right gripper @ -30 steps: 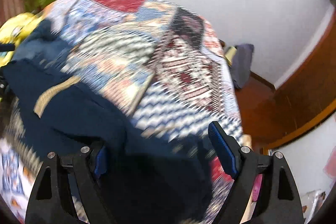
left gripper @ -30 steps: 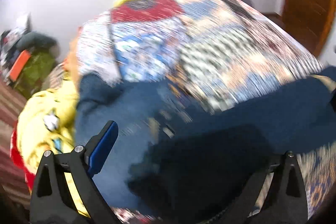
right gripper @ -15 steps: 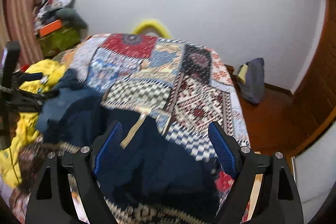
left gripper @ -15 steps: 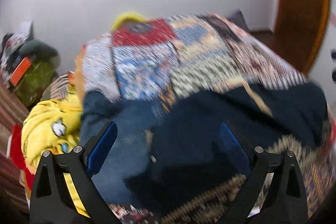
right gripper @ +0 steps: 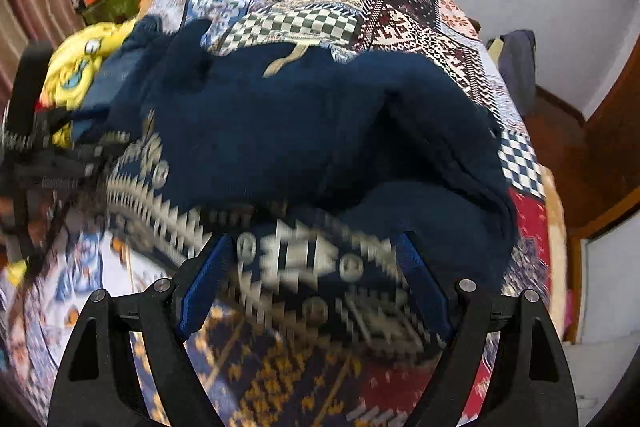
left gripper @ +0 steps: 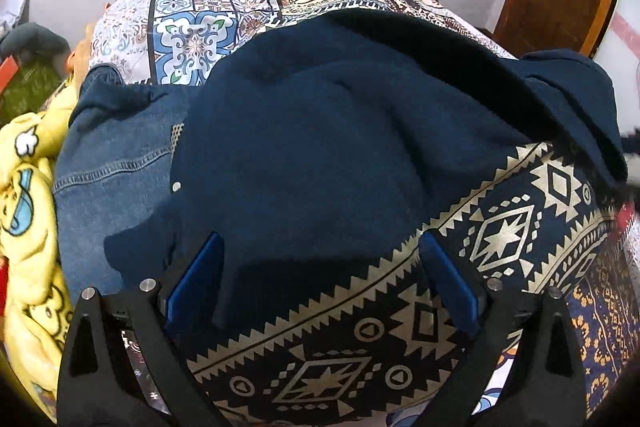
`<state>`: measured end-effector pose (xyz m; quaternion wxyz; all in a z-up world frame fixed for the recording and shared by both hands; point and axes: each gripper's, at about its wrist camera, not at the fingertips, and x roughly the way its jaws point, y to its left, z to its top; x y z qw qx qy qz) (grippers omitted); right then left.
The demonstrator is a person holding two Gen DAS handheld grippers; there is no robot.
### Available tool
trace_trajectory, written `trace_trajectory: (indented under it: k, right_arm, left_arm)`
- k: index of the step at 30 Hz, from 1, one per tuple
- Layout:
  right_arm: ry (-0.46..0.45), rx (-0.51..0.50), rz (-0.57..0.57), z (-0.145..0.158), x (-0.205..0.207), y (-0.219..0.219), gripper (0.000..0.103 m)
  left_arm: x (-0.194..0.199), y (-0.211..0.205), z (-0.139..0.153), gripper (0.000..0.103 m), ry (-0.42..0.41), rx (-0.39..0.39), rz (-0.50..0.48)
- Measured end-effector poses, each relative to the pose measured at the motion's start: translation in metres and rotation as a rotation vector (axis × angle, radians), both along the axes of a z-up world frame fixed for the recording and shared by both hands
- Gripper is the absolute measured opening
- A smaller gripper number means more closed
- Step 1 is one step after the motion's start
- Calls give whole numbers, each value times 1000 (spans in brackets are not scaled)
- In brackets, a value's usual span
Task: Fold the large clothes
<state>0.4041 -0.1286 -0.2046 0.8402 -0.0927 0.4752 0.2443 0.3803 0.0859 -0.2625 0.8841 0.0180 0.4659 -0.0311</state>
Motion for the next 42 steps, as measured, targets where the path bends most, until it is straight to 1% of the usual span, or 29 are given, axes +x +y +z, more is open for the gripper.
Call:
trace_trajectory:
  k: [3, 6, 8, 9, 10, 12, 14, 18, 19, 21, 23, 24, 25, 27, 28, 30, 31, 33, 34, 37, 38, 39, 40, 41, 42]
  right_arm:
    - [15, 85, -75, 8, 34, 3, 82]
    - [-18, 109, -227, 18, 59, -2, 81]
    - [-34, 166, -316, 27, 67, -14, 82]
    - [-35, 202, -339, 31, 67, -19, 82]
    - [-31, 243, -344, 34, 66, -22, 82]
    - [-27, 287, -323, 39, 58, -24, 82]
    - [-16, 293, -274, 41, 47, -18, 82]
    - [-2, 238, -142, 36, 20, 4, 82]
    - [-4, 207, -102, 32, 13, 13, 82]
    - [-10, 150, -61, 22, 8, 21, 82]
    - [-4, 54, -52, 3, 1, 26, 82]
    - [3, 36, -52, -3, -1, 23, 82]
    - [13, 39, -53, -12, -4, 18, 82]
    - [18, 81, -66, -17, -7, 3, 82]
    - [29, 100, -79, -19, -8, -7, 83]
    - [51, 110, -117, -20, -14, -23, 83]
    - [56, 106, -141, -22, -16, -35, 83]
    - [51, 94, -166, -23, -21, -48, 83]
    - [44, 79, -181, -23, -24, -55, 82]
    - [8, -52, -242, -23, -34, -69, 82]
    - [-1, -104, -268, -25, -38, -74, 82]
    - [-4, -145, -292, -26, -40, -80, 83]
    - [-1, -169, -304, -27, -43, -86, 82]
    - [2, -170, -309, -25, -47, -92, 82]
    - [3, -161, -314, -23, -51, -97, 82]
  left_arm:
    - [-3, -5, -2, 100, -18, 21, -1]
    - [-5, -7, -1, 100, -23, 29, 2]
    - [-6, -5, -1, 100, -22, 20, 5]
    - [-7, -4, -2, 100, -20, 9, 10]
    - [-9, -3, -2, 100, -19, -1, 13]
    - [-8, 1, -3, 100, -17, -17, 17]
    - [-10, 3, -3, 100, -14, -29, 21]
    - [-17, 7, -2, 100, -6, -47, 36]
    - [-20, 8, -2, 100, -3, -51, 38]
    - [-26, 9, -2, 100, 2, -51, 39]
    - [-37, 10, 0, 100, -3, -34, 33]
    - [-41, 9, 0, 100, 1, -15, 28]
    - [-45, 9, -1, 100, 11, 28, 25]
    - [-58, 5, -9, 100, 12, 161, 22]
    - [-65, 7, -12, 100, 5, 196, 14]
    - [-76, 15, -13, 100, -5, 179, 21]
    - [-81, 24, -12, 100, 13, 142, 43]
    - [-84, 38, -12, 100, 37, 117, 91]
    - [-88, 47, -13, 100, 51, 90, 122]
    - [-94, 65, -11, 100, 77, -7, 183]
    - [-97, 67, -8, 99, 75, -10, 201]
    - [-101, 68, -4, 99, 65, 11, 222]
    - [-105, 68, 1, 99, 53, 27, 235]
    - [-109, 69, 6, 99, 41, 16, 240]
    - [-114, 70, 13, 99, 28, -20, 242]
